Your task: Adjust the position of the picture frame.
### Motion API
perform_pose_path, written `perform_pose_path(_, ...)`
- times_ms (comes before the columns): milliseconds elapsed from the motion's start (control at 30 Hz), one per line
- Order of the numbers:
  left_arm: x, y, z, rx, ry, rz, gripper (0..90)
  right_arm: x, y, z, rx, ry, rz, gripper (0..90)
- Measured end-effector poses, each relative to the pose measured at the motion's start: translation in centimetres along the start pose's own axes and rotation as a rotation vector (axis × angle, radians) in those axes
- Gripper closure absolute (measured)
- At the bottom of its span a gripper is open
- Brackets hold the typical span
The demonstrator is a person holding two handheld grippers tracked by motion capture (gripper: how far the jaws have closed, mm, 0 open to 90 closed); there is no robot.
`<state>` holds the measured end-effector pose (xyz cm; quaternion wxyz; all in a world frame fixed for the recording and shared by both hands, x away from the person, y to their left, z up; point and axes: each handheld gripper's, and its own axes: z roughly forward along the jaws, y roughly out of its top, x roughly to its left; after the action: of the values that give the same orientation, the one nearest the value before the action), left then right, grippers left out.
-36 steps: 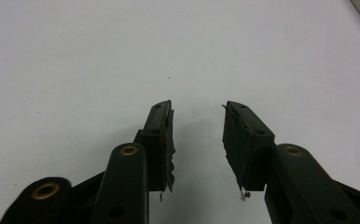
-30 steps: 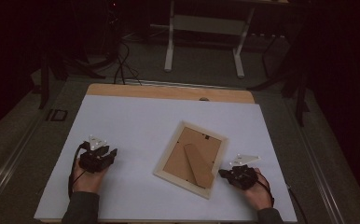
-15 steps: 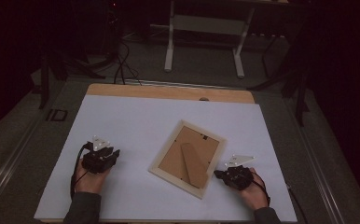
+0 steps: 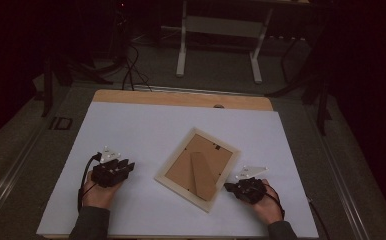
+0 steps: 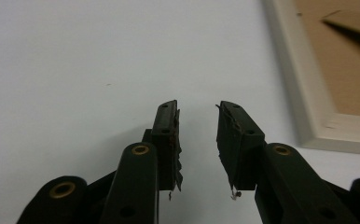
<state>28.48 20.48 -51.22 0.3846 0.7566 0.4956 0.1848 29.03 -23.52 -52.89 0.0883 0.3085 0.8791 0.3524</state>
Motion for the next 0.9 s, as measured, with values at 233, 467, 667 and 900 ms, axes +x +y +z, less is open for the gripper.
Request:
perform_pose_path(233,-1.0,0.0,0.3,0.023,-0.03,0.039,76.6,0.4,0.4,0.5,-0.003,0.016,-0.013,89.9)
perform_pose_path(467,-1.9,0.0,0.7,0.044,-0.047,0.083,79.5,1.0,0.9,1.1,-0.003,0.033,-0.034,89.9)
perform_pose_path(667,-2.3,0.0,1.0,0.061,-0.059,0.095,81.9,1.4,1.4,1.5,0.0,0.044,-0.05,89.9)
perform_pose_path(900,-2.9,-0.2,1.1,0.074,-0.077,0.102,86.5,-0.8,1.8,0.5,-0.028,-0.024,-0.014,89.9)
